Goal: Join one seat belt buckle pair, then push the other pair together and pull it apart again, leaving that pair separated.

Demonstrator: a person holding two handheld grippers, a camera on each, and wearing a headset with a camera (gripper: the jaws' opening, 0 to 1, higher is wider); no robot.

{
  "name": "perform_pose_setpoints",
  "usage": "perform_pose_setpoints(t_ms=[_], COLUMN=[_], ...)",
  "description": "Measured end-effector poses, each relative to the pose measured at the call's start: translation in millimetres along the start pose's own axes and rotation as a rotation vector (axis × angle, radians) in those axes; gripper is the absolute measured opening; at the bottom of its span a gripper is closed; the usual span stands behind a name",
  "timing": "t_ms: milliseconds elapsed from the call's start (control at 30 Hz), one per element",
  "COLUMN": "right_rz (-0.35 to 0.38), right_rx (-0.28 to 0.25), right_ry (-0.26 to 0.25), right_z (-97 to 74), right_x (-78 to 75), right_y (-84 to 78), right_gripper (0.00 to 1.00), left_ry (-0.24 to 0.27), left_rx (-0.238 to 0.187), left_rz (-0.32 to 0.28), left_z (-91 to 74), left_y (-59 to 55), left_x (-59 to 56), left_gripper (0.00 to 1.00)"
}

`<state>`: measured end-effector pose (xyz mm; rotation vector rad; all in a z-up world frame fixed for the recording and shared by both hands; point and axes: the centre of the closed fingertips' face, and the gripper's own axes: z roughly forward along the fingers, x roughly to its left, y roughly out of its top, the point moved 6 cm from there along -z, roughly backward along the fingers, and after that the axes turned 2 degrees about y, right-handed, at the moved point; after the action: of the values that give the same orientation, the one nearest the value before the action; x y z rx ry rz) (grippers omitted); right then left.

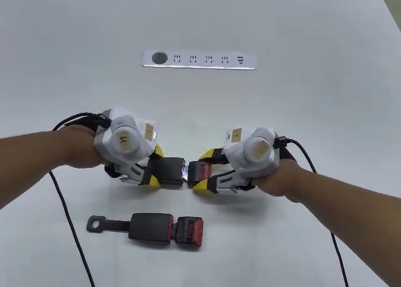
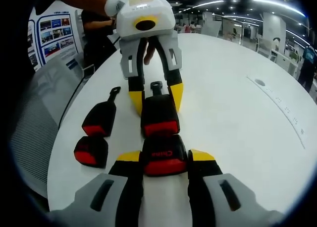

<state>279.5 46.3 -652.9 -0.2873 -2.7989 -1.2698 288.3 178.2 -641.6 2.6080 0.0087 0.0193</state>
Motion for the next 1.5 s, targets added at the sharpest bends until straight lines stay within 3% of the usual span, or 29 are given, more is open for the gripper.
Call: perform_pose_setpoints(t_ms=[967, 1133, 1500], right_rz=[-0.015, -0.012, -0.015], right_rx=[0.034, 0.038, 0.036], right_ry=[-0.002, -0.007, -0.001], right_z=[-3.4, -13.3, -22.8], right_x=[-2.1, -4.8, -2.7], right_y=[1.8, -6.2, -15.8], right_gripper=[0.33, 0.33, 0.34], left_ry=[0.004, 0.005, -0.004], left_rx=[-0.007, -0.027, -0.016], left_rz=[-0.015, -0.025, -0.016], left_z=[-2.3, -3.2, -2.6], left_y=[0.6, -0.6, -1.3], left_x=[-1.8, -1.7, 0.4], left_gripper=[0.33, 0.33, 0.33])
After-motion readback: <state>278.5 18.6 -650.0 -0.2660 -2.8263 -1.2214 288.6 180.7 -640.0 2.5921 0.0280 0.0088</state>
